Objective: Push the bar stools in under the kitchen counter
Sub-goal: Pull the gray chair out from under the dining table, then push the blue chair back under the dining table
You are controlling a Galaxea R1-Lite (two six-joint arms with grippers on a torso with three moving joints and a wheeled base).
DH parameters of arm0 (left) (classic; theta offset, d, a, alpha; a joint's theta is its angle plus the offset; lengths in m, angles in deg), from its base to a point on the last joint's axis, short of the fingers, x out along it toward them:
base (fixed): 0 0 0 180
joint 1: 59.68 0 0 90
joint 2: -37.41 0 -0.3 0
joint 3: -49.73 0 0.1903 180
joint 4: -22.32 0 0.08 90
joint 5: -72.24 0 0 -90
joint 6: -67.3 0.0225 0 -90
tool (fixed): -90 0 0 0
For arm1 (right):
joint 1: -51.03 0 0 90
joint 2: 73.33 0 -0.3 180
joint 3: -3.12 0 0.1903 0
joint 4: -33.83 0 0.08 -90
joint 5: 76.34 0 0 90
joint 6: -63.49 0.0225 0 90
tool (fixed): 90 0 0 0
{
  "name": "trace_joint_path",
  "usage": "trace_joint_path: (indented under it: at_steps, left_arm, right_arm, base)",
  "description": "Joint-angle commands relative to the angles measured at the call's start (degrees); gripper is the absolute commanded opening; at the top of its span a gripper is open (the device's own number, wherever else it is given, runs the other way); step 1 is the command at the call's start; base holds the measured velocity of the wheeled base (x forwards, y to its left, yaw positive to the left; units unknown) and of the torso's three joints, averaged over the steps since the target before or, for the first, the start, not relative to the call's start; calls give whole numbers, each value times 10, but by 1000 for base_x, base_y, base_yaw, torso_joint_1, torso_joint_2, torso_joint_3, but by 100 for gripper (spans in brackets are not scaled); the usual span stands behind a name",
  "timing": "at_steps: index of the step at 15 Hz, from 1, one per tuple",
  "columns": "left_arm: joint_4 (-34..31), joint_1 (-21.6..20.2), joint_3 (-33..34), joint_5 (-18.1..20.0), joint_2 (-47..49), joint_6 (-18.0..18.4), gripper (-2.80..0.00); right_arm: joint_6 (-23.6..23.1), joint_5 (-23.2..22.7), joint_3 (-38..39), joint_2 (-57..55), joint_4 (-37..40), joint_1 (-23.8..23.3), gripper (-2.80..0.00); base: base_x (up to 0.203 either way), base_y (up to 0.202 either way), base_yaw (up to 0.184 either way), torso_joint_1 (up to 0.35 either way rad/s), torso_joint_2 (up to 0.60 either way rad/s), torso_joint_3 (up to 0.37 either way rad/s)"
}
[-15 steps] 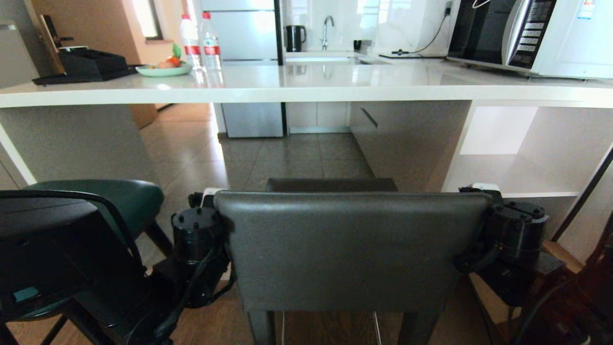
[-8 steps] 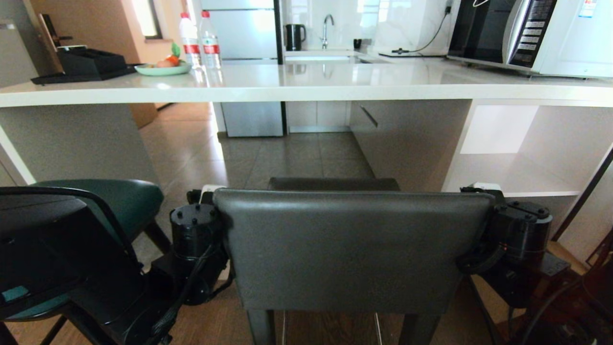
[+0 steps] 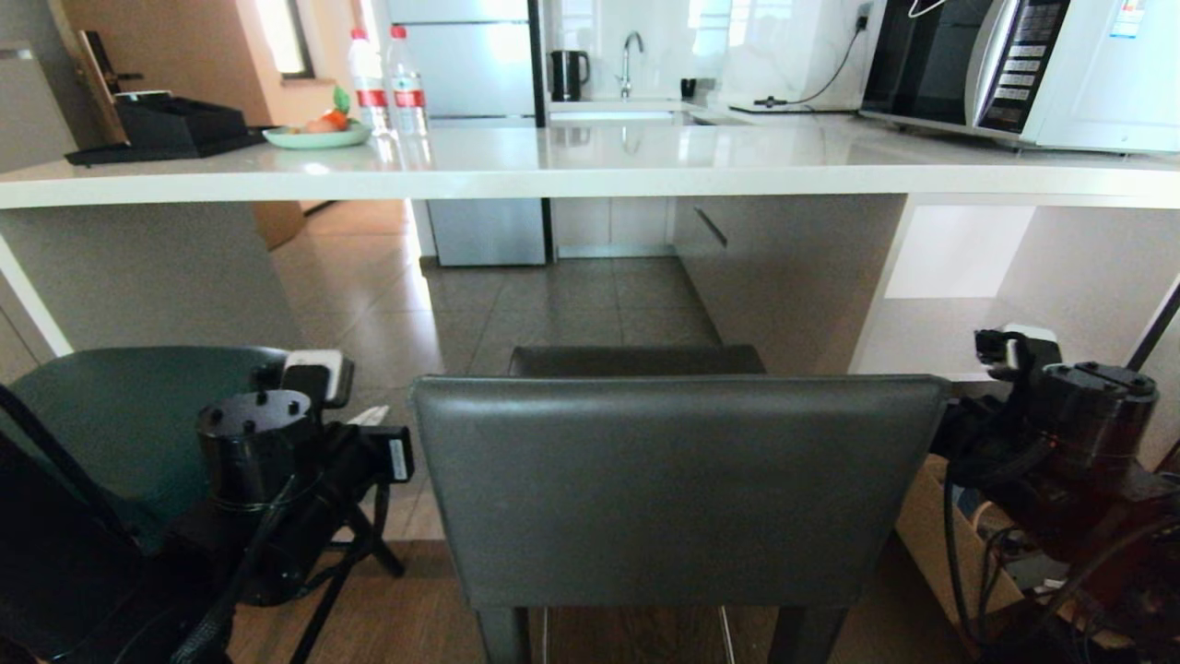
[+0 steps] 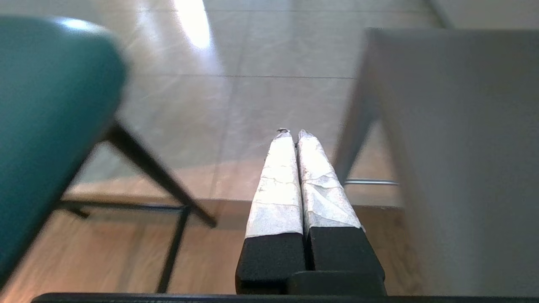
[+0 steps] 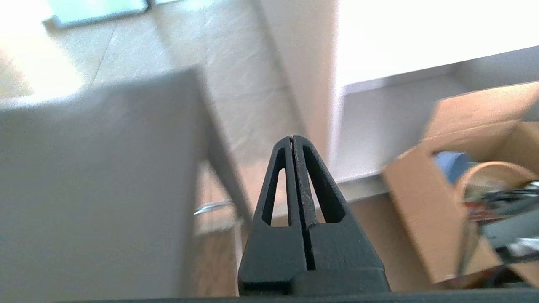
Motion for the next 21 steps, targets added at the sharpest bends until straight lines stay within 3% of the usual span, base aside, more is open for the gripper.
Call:
trace_joint_path:
  at_steps: [1, 5, 7, 9, 11, 13, 16, 18, 20, 21]
  left_arm:
    - [3, -25, 25, 3, -43, -1, -280]
    - [-6, -56, 72, 56, -172, -3, -280]
    - [-58, -57, 78, 82, -275, -3, -280]
    - [-172, -50, 68, 112, -410, -11, -280]
    - [-371, -33, 30, 141, -562, -35, -280]
    - [-577, -41, -10, 172, -678, -58, -280]
    - [-701, -75, -47, 212, -810, -59, -280]
    - [-735, -102, -62, 214, -879, -37, -280]
    - [-753, -121, -98, 152, -885, -18, -280]
    - [-771, -130, -103, 141, -885, -14, -280]
  right_arm:
    - [0, -8, 9, 37, -1, -36, -280]
    - [1, -15, 39, 154, 37, -45, -280]
    - [2, -27, 45, 253, 102, -45, -280]
    - [3, -42, 37, 377, 205, -45, -280]
    - [4, -63, 14, 518, 356, -45, -280]
    - [4, -81, -21, 651, 528, -44, -280]
    - [2, -95, -77, 809, 747, -48, -280]
    - [-1, -101, -115, 876, 859, -69, -280]
    - [-16, -103, -128, 909, 897, -86, -280]
    - [-25, -103, -132, 909, 898, -86, -280]
  base:
    - [0, 0, 0, 0, 0, 0]
    - [0, 0, 0, 0, 0, 0]
    - [0, 0, 0, 0, 0, 0]
    - [0, 0, 0, 0, 0, 0]
    - [0, 0, 0, 0, 0, 0]
    - [0, 0, 0, 0, 0, 0]
    - [0, 0, 0, 0, 0, 0]
    - [0, 0, 0, 0, 0, 0]
    - [0, 0, 0, 0, 0, 0]
    - [0, 0, 0, 0, 0, 0]
